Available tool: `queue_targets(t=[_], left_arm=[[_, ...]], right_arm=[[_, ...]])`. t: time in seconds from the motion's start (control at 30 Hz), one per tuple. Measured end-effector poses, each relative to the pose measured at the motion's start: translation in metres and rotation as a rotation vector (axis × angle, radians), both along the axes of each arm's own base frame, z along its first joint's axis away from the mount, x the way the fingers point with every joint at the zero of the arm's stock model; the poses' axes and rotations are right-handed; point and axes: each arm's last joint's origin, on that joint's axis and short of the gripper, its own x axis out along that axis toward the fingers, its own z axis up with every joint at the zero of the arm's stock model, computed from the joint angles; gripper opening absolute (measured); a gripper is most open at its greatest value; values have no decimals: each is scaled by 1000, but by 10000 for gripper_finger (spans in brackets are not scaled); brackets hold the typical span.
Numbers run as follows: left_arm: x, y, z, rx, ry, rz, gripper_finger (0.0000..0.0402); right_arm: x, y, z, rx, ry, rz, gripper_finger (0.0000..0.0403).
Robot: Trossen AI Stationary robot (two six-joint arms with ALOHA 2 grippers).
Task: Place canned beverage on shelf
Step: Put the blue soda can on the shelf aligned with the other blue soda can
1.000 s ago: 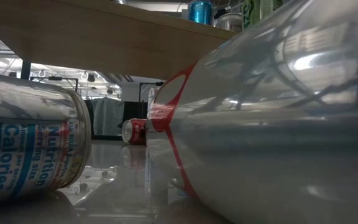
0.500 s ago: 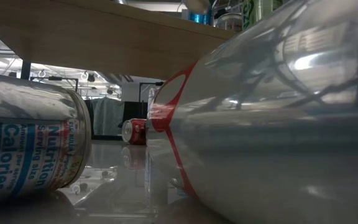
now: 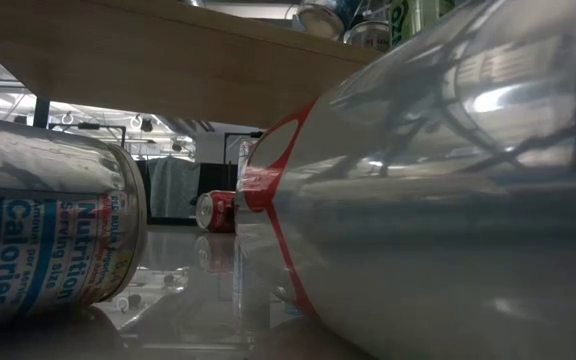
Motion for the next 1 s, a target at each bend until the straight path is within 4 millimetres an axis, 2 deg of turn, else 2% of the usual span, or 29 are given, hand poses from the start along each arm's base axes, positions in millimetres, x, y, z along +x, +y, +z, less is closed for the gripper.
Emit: queue_targets(t=[0.4, 0.63, 1.0], left_arm=[[0, 0, 0, 0, 0, 0, 395], [0, 0, 0, 0, 0, 0, 395], [0, 0, 0, 1, 0, 0, 395]], right_arm=[[19, 3, -25, -40, 122, 37, 237], [24, 3, -35, -64, 185, 49, 237], [27, 3, -39, -93, 198, 48, 237]])
